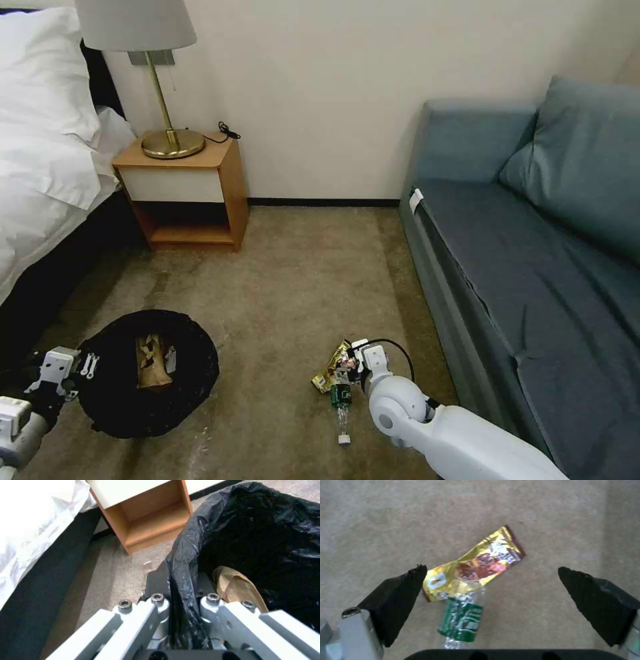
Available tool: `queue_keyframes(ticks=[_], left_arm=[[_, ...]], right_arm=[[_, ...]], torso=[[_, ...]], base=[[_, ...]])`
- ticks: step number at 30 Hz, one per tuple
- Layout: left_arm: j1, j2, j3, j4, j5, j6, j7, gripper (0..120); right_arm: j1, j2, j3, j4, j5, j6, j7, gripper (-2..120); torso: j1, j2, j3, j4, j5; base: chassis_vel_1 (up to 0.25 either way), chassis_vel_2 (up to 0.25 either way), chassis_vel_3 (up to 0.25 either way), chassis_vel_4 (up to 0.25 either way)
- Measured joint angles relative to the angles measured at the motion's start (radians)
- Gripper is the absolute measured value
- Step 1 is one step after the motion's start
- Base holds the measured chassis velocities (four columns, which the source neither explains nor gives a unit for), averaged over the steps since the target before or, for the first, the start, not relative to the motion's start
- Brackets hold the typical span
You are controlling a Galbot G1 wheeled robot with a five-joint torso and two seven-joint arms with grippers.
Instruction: Pick up the trash bin, then pick up the garbage on the floor and place it into the trash bin.
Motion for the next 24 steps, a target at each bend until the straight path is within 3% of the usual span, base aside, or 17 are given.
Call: queue_keyframes(ticks=[12, 24], left_arm=[[-0.007, -0.041, 0.006, 0.015, 0.030, -0.030, 0.012, 6], [0.013, -0.049, -0.010, 0.006, 0.033, -0.045, 0.014, 6]], right_arm=[[0.022, 0.080, -0.096, -0.099, -0.004, -0.022, -0.009, 100], [-0.043, 0.096, -0.099, -0.185, -0.064, 0.003, -0.058, 100]], torso=[[0.000, 0.000, 0.000, 0.0000, 0.0000], [0.000, 0.000, 0.000, 0.0000, 0.0001]], base=[[0.000, 0.000, 0.000, 0.000], [0.000, 0.000, 0.000, 0.000]])
